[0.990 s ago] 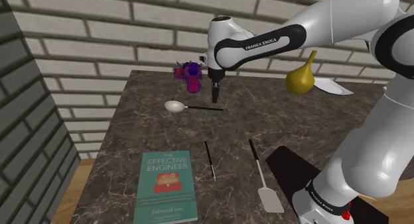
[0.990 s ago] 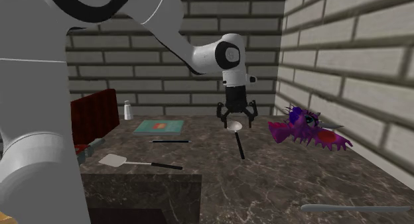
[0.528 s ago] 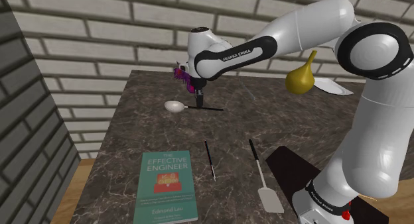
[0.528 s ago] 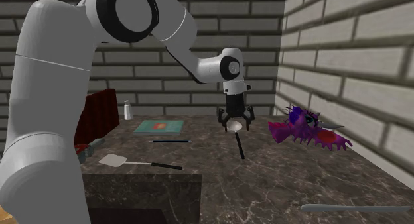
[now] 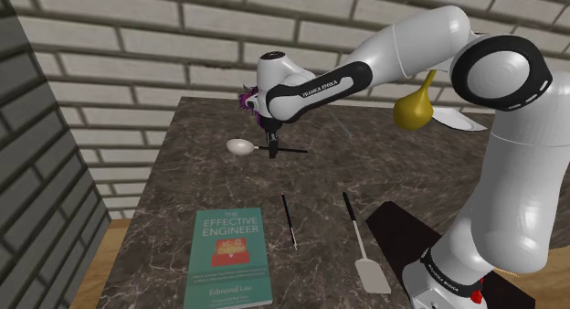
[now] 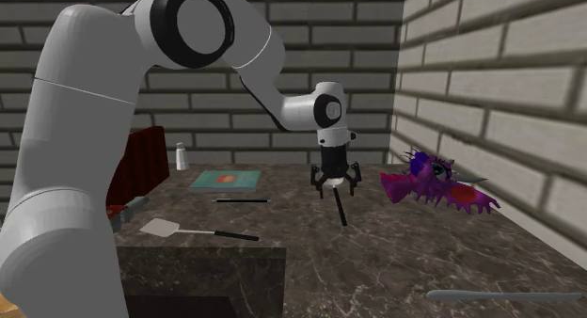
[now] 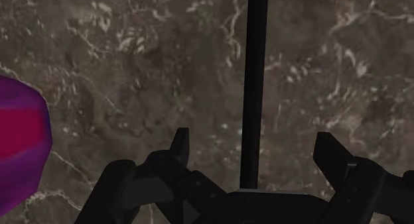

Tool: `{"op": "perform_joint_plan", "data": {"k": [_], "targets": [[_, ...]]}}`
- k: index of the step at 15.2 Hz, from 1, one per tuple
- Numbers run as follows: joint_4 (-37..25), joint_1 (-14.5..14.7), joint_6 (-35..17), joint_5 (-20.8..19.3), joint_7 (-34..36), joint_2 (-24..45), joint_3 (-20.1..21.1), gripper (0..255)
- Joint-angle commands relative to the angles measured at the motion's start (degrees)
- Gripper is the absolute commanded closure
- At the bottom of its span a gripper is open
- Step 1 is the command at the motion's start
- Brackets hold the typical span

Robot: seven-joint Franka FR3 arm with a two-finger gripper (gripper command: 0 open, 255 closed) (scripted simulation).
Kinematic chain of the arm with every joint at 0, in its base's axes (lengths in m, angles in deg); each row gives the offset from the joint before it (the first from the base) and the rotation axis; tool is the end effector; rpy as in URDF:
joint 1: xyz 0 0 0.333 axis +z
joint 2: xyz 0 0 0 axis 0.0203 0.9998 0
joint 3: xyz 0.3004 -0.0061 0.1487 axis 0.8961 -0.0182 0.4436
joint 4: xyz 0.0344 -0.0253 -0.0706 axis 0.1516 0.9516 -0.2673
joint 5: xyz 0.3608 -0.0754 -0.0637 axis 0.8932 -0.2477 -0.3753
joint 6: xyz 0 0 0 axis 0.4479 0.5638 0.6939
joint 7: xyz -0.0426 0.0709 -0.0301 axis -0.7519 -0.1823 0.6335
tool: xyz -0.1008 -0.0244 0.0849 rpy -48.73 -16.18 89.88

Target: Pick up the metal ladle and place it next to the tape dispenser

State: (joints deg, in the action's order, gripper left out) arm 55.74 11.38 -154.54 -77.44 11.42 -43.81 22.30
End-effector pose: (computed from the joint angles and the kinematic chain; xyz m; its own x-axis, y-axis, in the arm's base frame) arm 0.6030 0.1466 0.3380 0.5330 0.8388 -0.1107 0.8458 -0.5248 0.0960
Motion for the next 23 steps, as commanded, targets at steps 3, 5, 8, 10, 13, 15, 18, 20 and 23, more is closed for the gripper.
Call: {"op": "perform_joint_plan", "data": {"k": [3,5,8,10,13,15,18,20,23], "targets": [[0.04,-0.04,-0.31,-0.05,-0.01,0.23,-0.04,0],[0.04,-0.04,-0.31,-0.05,-0.01,0.23,-0.04,0],[0.04,-0.04,-0.3,-0.05,-0.01,0.23,-0.04,255],[0.04,-0.04,-0.32,-0.05,-0.01,0.25,-0.04,255],[0.02,-0.05,-0.23,-0.03,-0.04,0.18,-0.04,255],[-0.01,-0.06,-0.22,-0.03,-0.06,0.19,-0.04,255],[-0.48,-0.07,0.95,0.18,-0.29,-0.53,0.04,255],[-1.07,-0.09,2.23,0.39,-0.57,-1.24,0.12,255],[-2.05,-0.12,4.17,0.7,-0.97,-2.24,0.21,255]]}}
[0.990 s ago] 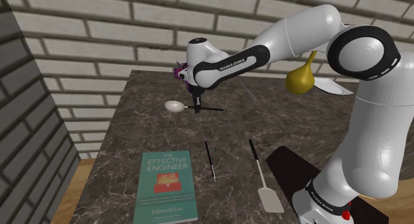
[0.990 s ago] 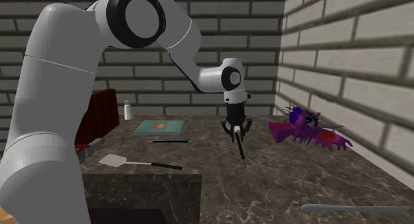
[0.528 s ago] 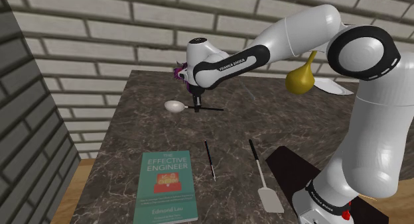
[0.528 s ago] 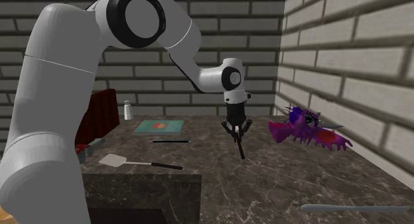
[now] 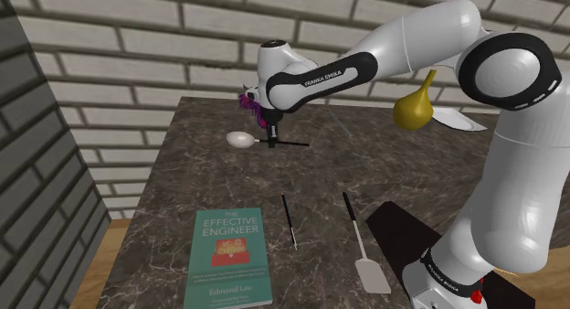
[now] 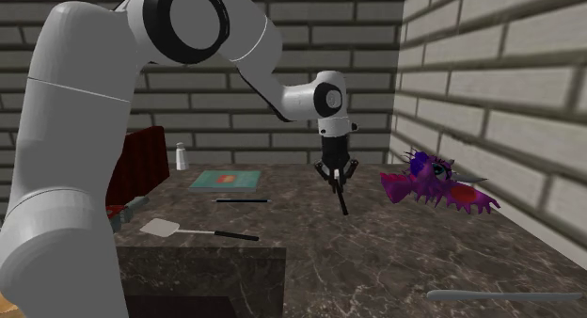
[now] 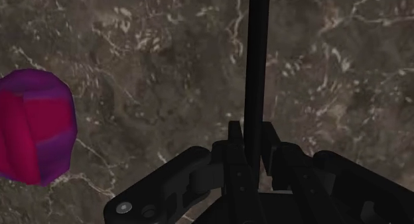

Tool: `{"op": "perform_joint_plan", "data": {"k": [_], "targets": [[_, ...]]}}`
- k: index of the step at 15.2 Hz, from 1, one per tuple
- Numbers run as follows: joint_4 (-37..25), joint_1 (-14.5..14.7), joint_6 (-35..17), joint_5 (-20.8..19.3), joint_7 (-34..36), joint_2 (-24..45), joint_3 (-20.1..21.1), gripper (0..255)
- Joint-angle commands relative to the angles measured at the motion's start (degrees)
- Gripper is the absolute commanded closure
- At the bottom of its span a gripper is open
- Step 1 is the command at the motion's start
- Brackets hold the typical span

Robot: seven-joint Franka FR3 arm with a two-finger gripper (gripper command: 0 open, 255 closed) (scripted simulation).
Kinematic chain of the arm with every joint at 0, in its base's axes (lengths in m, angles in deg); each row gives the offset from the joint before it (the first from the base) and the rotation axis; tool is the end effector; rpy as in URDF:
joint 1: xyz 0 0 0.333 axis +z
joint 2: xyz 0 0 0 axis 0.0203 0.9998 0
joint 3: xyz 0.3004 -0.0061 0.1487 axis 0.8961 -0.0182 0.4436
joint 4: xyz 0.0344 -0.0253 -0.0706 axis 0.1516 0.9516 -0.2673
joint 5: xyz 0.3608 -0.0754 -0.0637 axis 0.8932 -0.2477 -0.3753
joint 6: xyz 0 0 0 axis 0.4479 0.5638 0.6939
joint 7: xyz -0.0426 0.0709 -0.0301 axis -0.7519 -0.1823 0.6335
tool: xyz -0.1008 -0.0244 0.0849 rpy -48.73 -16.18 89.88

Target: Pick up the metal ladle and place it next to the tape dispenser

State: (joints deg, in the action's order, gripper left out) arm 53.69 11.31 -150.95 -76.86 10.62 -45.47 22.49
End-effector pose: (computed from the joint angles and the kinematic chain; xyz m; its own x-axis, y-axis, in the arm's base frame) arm 0.6037 0.1465 0.3662 0.5331 0.8389 -0.1100 0.8458 -0.5247 0.0966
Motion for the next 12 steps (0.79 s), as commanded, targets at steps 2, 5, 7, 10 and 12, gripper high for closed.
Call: {"op": "perform_joint_plan", "data": {"k": [2,5,7,10,12], "targets": [[-0.72,-0.06,1.89,0.32,-0.44,-1.19,0.08,255],[-1.89,-0.07,3.88,0.58,-0.83,-2.04,0.16,255],[-2.74,-0.07,5.23,0.75,-1.08,-2.56,0.21,255],[-4.12,-0.06,7.27,0.98,-1.44,-3.25,0.27,255],[-5.11,-0.05,8.65,1.12,-1.68,-3.66,0.3,255]]}}
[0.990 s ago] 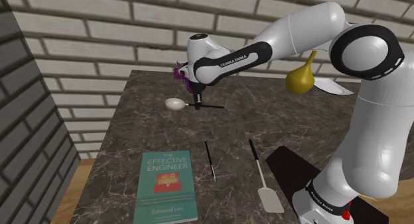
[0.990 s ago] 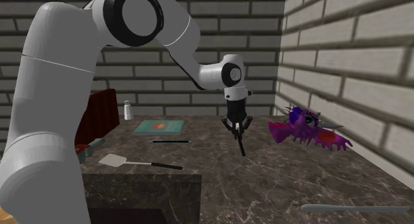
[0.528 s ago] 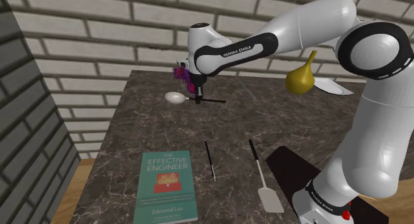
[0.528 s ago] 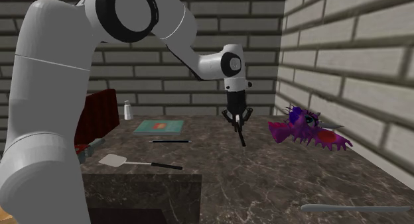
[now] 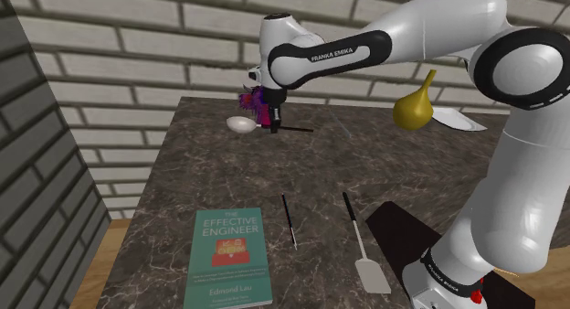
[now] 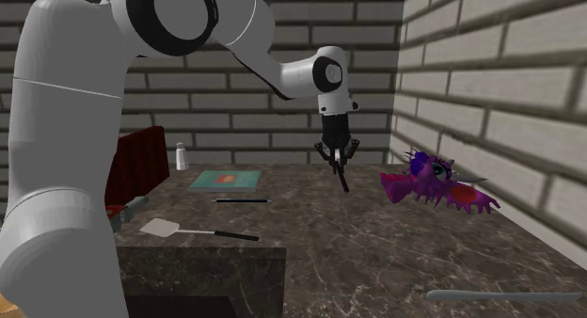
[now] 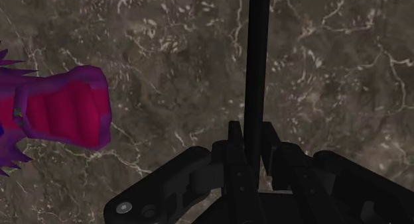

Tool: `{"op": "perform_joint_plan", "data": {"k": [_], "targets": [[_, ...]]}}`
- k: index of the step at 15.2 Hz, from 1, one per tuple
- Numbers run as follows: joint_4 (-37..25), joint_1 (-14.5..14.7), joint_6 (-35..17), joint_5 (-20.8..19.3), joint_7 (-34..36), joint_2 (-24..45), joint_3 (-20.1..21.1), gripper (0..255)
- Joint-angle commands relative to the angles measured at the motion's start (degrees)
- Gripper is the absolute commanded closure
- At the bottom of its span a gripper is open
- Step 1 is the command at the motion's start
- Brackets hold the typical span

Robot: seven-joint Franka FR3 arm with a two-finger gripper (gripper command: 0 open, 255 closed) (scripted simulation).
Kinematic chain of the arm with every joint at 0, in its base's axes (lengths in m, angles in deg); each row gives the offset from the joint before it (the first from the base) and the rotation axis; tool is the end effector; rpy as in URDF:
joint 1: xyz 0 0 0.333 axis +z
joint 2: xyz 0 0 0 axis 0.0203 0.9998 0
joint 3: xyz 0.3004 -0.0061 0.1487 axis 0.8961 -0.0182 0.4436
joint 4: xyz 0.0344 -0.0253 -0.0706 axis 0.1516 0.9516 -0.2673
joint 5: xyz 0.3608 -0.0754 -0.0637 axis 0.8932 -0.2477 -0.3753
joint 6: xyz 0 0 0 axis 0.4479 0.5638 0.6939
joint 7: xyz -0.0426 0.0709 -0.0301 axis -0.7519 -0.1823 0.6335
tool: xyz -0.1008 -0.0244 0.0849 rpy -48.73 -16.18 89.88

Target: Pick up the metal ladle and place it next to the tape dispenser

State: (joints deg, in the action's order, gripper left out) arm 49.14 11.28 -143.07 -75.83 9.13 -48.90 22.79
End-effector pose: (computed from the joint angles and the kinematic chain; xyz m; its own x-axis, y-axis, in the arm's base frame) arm 0.6000 0.1456 0.4271 0.5331 0.8388 -0.1104 0.8457 -0.5248 0.0964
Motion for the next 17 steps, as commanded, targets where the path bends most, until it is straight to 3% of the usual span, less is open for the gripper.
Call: {"op": "perform_joint_plan", "data": {"k": [1,5,17], "targets": [[-1.07,-0.02,1.47,0.15,-0.3,-0.42,0.02,255],[-3.06,0.01,4.0,0.37,-0.72,-0.99,0.08,255],[23.45,4.6,0.07,3.26,7.93,-22.54,4.54,255]]}}
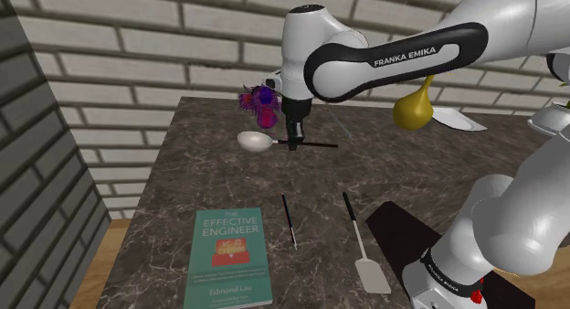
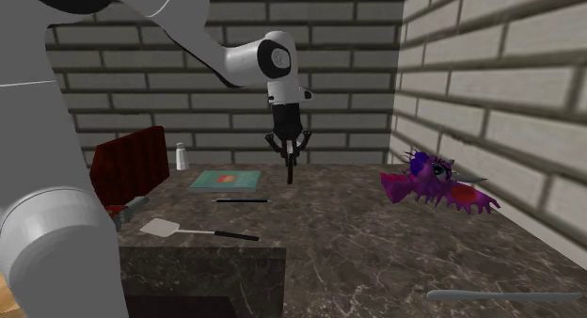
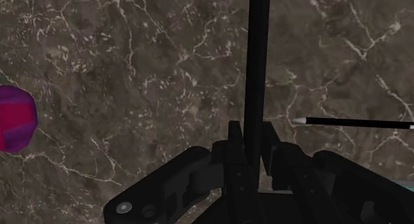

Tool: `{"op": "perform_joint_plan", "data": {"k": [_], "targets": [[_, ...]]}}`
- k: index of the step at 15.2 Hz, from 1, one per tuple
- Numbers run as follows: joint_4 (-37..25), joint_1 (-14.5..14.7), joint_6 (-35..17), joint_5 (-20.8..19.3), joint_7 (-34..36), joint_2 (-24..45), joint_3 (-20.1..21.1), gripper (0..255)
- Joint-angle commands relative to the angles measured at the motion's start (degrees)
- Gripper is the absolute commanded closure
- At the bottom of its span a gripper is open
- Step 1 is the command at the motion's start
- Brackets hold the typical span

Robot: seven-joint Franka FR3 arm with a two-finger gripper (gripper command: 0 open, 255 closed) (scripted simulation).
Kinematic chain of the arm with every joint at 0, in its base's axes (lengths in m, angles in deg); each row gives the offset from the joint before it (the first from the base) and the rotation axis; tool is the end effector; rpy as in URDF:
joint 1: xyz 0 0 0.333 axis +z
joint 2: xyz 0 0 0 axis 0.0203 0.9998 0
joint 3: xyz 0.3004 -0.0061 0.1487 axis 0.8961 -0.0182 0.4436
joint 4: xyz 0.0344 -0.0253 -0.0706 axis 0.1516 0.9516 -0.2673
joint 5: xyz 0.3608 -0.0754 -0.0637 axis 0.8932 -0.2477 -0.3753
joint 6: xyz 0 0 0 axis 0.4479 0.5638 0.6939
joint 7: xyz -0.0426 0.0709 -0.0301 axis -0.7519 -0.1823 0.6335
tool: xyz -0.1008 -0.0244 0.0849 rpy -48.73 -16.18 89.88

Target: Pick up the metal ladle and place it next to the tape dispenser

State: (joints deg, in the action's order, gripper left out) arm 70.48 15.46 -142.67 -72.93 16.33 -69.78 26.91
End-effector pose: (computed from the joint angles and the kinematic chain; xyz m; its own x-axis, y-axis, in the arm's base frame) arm 0.4574 0.1910 0.4604 0.5325 0.8393 -0.1097 0.8461 -0.5242 0.0964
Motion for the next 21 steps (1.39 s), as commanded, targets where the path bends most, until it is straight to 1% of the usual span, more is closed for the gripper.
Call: {"op": "perform_joint_plan", "data": {"k": [1,9,17,21], "targets": [[3.82,0.9,-0.34,0.79,1.46,-3.3,0.89,255],[15.24,5.58,1.11,5.38,7.67,-15.7,5.35,255],[22.5,11.94,4.74,11.81,15.1,-26.29,11.01,255],[24.93,11.96,1.41,11.94,15.49,-25.36,11.55,255]]}}
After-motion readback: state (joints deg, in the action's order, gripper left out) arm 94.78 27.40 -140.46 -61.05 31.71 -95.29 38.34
